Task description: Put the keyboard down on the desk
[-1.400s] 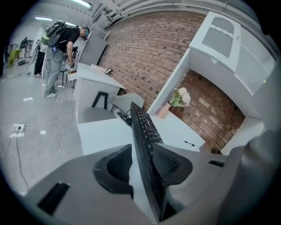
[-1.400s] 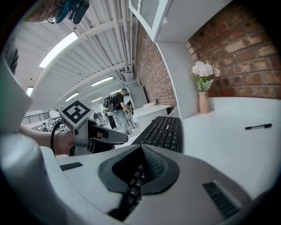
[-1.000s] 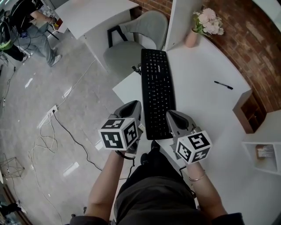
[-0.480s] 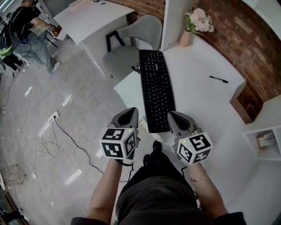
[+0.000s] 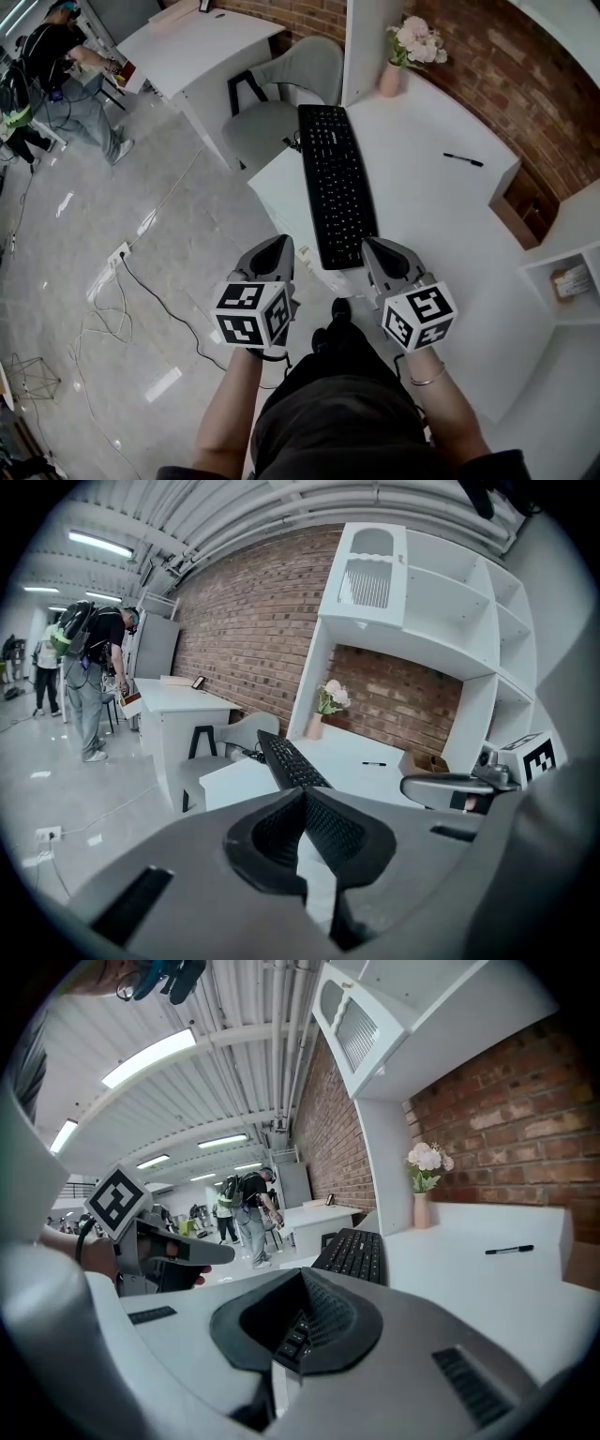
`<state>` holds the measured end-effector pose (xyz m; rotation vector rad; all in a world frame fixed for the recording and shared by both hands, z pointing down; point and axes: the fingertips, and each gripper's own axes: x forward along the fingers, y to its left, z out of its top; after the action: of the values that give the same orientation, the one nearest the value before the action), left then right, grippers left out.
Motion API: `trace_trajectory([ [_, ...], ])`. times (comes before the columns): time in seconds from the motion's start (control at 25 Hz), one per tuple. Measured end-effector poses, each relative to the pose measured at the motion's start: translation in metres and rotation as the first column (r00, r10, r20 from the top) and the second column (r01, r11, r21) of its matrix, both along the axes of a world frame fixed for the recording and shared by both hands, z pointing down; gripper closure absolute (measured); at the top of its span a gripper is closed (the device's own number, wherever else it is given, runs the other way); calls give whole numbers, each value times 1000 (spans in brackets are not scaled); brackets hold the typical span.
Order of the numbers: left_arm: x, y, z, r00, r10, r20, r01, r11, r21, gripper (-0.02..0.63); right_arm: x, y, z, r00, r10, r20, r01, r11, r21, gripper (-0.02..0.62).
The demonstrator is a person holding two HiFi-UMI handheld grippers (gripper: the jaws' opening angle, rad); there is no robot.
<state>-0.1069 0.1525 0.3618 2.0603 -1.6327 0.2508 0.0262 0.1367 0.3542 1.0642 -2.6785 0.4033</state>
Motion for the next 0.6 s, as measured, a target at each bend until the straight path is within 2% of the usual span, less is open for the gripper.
trace_trajectory([
  [0.6,3,37,-9,1000,-27,7,26,999,38,598,16,27,-7,999,25,27,-26,999,27,591],
])
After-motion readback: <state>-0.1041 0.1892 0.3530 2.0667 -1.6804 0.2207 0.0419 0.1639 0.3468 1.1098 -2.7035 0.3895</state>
